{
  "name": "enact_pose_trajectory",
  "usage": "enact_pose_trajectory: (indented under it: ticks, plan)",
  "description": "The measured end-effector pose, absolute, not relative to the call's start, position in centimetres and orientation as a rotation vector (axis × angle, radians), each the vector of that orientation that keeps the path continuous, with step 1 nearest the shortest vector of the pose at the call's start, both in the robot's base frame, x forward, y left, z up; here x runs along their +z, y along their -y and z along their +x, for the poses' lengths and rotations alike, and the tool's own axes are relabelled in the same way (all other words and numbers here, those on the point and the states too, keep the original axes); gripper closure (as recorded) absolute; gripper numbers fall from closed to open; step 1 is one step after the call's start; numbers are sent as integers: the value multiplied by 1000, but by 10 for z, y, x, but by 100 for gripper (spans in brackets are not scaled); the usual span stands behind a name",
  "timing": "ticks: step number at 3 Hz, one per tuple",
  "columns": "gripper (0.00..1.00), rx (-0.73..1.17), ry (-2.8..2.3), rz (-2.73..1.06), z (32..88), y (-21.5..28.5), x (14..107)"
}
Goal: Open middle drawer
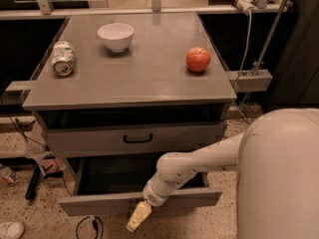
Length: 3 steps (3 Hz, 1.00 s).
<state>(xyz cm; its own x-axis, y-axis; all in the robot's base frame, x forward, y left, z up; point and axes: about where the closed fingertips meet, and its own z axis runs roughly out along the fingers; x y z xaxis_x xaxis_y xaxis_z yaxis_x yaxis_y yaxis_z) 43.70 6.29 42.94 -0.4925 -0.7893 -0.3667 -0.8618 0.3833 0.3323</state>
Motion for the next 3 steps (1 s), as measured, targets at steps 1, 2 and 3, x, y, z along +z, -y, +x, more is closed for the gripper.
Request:
enact_pose_trajectory:
  ticks: [1,2,3]
  plan:
    - [0,740,-2497,-1502,433,-61,430]
    - [0,768,-2531,-1520,416,-51,435]
    - [0,772,-2533,-1517,417,-53,434]
